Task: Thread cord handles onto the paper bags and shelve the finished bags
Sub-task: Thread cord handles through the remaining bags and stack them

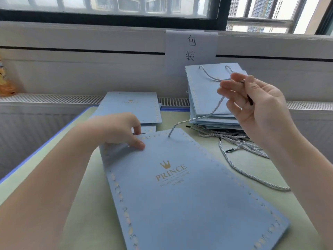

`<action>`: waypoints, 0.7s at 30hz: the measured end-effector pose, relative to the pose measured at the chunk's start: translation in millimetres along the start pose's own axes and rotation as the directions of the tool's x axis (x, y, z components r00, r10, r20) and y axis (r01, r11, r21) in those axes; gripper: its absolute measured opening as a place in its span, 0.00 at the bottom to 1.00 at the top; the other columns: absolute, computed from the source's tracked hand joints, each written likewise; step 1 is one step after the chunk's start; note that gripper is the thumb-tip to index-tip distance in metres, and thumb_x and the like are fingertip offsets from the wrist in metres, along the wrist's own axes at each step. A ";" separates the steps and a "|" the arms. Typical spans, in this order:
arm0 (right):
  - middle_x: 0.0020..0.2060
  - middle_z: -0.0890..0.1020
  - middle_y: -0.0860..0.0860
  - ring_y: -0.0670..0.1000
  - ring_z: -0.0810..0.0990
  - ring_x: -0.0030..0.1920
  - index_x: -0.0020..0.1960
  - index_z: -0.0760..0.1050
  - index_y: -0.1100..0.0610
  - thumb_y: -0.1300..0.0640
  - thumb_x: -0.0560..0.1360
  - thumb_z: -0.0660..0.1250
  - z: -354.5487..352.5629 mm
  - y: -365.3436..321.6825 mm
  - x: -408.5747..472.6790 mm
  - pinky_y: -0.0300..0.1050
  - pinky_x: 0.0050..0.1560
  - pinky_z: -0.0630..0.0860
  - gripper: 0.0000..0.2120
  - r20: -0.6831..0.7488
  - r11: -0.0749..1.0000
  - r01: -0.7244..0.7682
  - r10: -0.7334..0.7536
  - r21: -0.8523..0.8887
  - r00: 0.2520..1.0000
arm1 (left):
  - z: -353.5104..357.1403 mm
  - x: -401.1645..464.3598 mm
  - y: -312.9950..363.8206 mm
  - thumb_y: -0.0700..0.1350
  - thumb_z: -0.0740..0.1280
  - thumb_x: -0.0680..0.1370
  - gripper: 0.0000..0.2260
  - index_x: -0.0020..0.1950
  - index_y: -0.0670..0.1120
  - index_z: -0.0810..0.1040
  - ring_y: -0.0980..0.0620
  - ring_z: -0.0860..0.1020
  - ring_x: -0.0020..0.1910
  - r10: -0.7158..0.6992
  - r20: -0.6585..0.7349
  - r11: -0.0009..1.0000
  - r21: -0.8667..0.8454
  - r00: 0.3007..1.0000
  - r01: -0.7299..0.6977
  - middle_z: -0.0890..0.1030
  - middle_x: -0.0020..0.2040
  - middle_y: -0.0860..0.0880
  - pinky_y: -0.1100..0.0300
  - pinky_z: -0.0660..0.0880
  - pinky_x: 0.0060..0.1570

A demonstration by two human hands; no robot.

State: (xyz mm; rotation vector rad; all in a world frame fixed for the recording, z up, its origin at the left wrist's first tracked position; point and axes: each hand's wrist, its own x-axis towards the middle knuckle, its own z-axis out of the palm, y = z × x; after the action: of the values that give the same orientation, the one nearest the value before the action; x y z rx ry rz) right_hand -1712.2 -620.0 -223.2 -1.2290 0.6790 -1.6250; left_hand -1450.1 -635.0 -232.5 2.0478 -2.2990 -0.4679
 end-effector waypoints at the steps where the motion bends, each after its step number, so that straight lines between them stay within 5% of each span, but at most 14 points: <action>1: 0.36 0.84 0.49 0.48 0.83 0.39 0.50 0.76 0.57 0.57 0.83 0.52 0.9 1.4 -1.0 0.35 0.35 0.74 0.13 0.012 0.998 -0.009 0.010 -0.060 1.000 | 2.4 1.7 3.7 0.52 0.73 0.71 0.11 0.48 0.51 0.76 0.57 0.72 0.35 0.069 -0.041 0.993 -0.095 0.997 -0.073 0.75 0.39 0.54 0.62 0.66 0.35; 5: 0.37 0.82 0.50 0.48 0.79 0.34 0.50 0.78 0.56 0.61 0.82 0.53 6.9 8.8 -5.1 0.36 0.32 0.71 0.14 0.107 0.984 -0.091 0.109 -0.156 0.988 | 12.1 5.0 18.6 0.46 0.71 0.74 0.04 0.44 0.53 0.77 0.56 0.69 0.31 0.277 -0.132 0.883 -0.355 0.952 -0.306 0.72 0.32 0.54 0.65 0.64 0.32; 10: 0.54 0.83 0.53 0.51 0.82 0.52 0.59 0.75 0.59 0.65 0.80 0.50 10.5 20.8 -10.1 0.44 0.47 0.78 0.16 0.274 0.958 -0.206 0.256 -0.198 0.927 | 29.5 10.5 34.0 0.37 0.69 0.75 0.05 0.50 0.43 0.81 0.58 0.70 0.31 0.363 -0.279 0.744 -0.488 0.889 -0.457 0.74 0.32 0.48 0.72 0.66 0.34; 15: 0.45 0.84 0.52 0.49 0.82 0.44 0.54 0.76 0.59 0.67 0.79 0.59 13.4 42.1 -15.3 0.39 0.44 0.78 0.09 0.274 0.909 -0.075 0.201 -0.411 0.940 | 49.9 15.4 44.0 0.33 0.67 0.75 0.10 0.44 0.47 0.81 0.56 0.74 0.34 0.364 -0.351 0.650 -0.568 0.863 -0.505 0.79 0.34 0.47 0.66 0.70 0.40; 21: 0.37 0.80 0.53 0.50 0.81 0.33 0.48 0.73 0.59 0.68 0.80 0.54 14.5 67.1 -18.9 0.37 0.33 0.76 0.10 0.244 0.829 -0.091 0.265 -0.552 0.933 | 42.9 20.2 31.1 0.43 0.67 0.77 0.06 0.43 0.53 0.80 0.62 0.70 0.27 0.391 -0.205 0.823 -0.359 0.897 -0.441 0.75 0.28 0.57 0.65 0.67 0.34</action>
State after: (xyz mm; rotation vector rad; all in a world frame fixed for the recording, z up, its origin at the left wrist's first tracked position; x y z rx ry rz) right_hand -1674.1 -627.4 -282.9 -1.7185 1.0510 -1.0710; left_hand -1492.2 -643.2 -269.5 1.3017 -2.2508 -0.6884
